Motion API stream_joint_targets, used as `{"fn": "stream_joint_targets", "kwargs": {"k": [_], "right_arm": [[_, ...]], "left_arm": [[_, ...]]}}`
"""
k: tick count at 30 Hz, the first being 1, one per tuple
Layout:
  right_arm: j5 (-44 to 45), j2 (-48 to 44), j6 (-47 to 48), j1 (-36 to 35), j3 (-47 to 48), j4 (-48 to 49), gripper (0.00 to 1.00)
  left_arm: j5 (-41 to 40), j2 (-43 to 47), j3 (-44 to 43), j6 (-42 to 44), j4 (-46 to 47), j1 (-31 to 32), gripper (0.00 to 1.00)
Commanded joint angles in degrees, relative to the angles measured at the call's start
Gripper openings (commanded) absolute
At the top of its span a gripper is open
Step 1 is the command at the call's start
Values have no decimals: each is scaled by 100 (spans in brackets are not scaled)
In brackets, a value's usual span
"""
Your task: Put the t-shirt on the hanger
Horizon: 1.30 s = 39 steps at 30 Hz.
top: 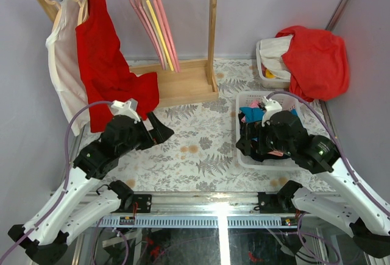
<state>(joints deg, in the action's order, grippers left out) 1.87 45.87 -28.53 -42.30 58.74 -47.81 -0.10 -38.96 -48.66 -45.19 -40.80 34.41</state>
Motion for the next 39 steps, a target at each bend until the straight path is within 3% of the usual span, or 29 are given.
{"fn": "stream_joint_targets", "kwargs": {"k": [1,24,39], "right_arm": [[-160,-239,-133,35,-177,-24,99],[-937,-110,-3,31,-417,834,99],[-1172,-12,296,29,-669,1226,99]], "left_arm": [[303,17,-209,-9,-118,27,100],[-223,333,-599,-65,-974,20,100],[-736,319,-767,-255,-869,22,100]]}}
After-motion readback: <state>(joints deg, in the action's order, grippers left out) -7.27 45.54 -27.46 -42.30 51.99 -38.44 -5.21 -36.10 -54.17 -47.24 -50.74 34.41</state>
